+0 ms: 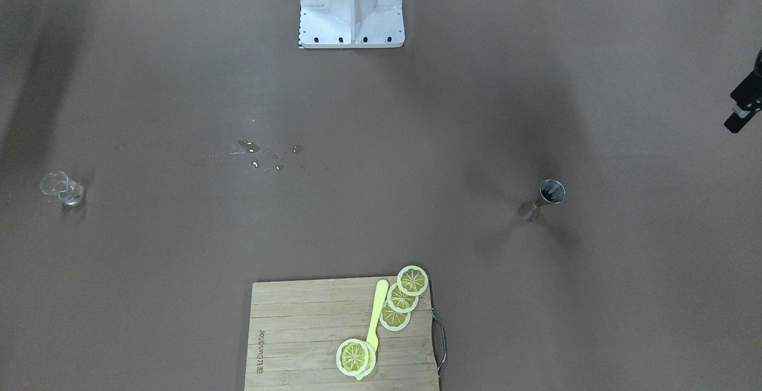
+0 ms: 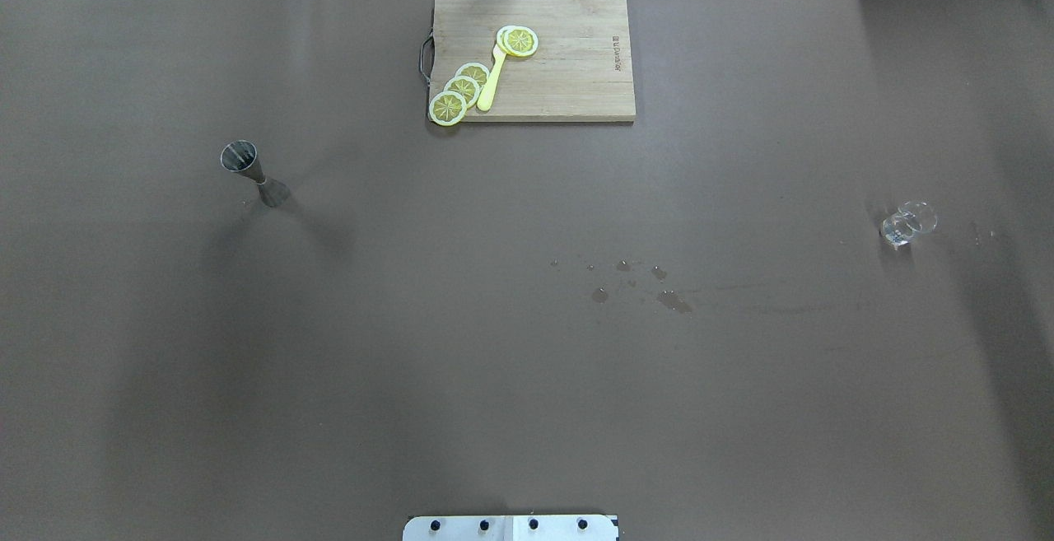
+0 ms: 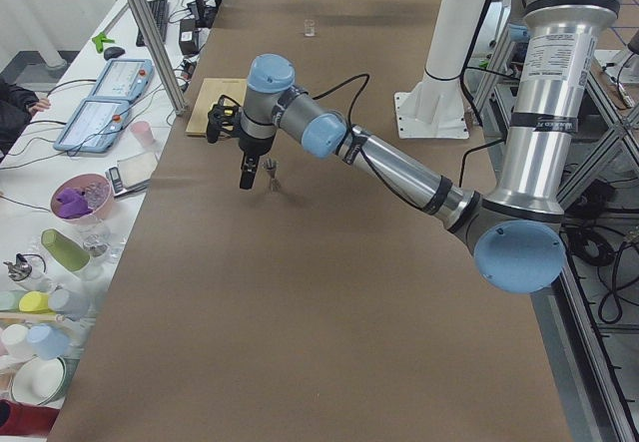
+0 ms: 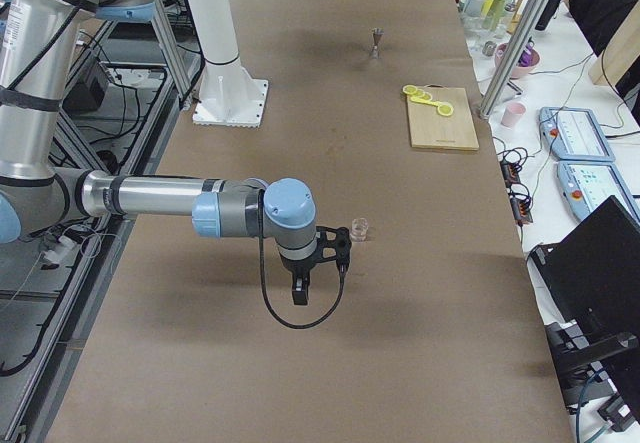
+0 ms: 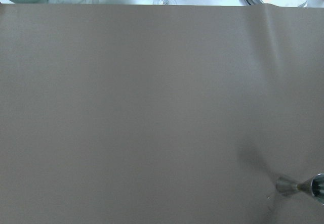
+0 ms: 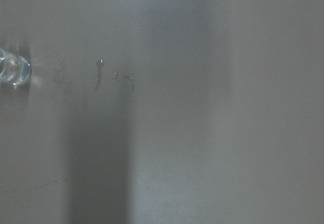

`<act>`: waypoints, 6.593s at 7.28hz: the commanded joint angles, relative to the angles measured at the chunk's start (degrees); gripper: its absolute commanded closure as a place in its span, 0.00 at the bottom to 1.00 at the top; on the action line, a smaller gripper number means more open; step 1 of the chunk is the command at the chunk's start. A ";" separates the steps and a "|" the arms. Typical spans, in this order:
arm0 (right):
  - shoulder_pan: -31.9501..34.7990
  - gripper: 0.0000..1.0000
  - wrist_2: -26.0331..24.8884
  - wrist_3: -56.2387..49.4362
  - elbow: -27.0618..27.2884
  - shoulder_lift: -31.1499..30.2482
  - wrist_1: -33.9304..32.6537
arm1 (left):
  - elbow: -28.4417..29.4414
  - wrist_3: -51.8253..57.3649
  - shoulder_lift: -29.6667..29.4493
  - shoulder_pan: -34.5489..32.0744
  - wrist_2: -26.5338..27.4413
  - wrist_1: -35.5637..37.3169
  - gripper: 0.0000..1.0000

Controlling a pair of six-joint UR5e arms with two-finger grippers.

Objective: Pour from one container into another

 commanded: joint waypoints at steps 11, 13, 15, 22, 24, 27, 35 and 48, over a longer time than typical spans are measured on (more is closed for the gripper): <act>0.00 0.00 0.09 0.00 0.00 0.00 0.00 | -5.49 -45.18 -0.73 45.94 66.05 -4.68 0.02; 0.00 0.00 0.18 0.00 0.09 0.00 0.00 | -1.82 -47.92 -0.37 47.80 72.48 -7.13 0.03; 0.00 0.00 0.18 0.00 0.09 0.00 0.00 | 2.83 -52.29 -1.07 49.46 78.53 -8.63 0.03; 0.00 0.00 0.18 0.00 0.09 0.00 0.00 | 14.88 -60.93 -4.58 54.57 93.23 -9.17 0.03; 0.00 0.00 0.18 0.00 0.09 0.00 0.00 | 18.32 -61.02 -5.82 55.27 97.19 -9.17 0.03; 0.00 0.00 0.18 0.00 0.09 0.00 0.00 | 24.56 -61.99 -9.59 55.27 99.67 -9.08 0.03; 0.00 0.00 0.18 0.00 0.09 0.00 0.00 | 28.09 -66.64 -10.22 55.97 102.13 -8.73 0.07; 0.00 0.00 1.40 0.00 1.58 0.00 0.00 | 29.84 -67.17 -10.83 55.71 102.13 -8.64 0.28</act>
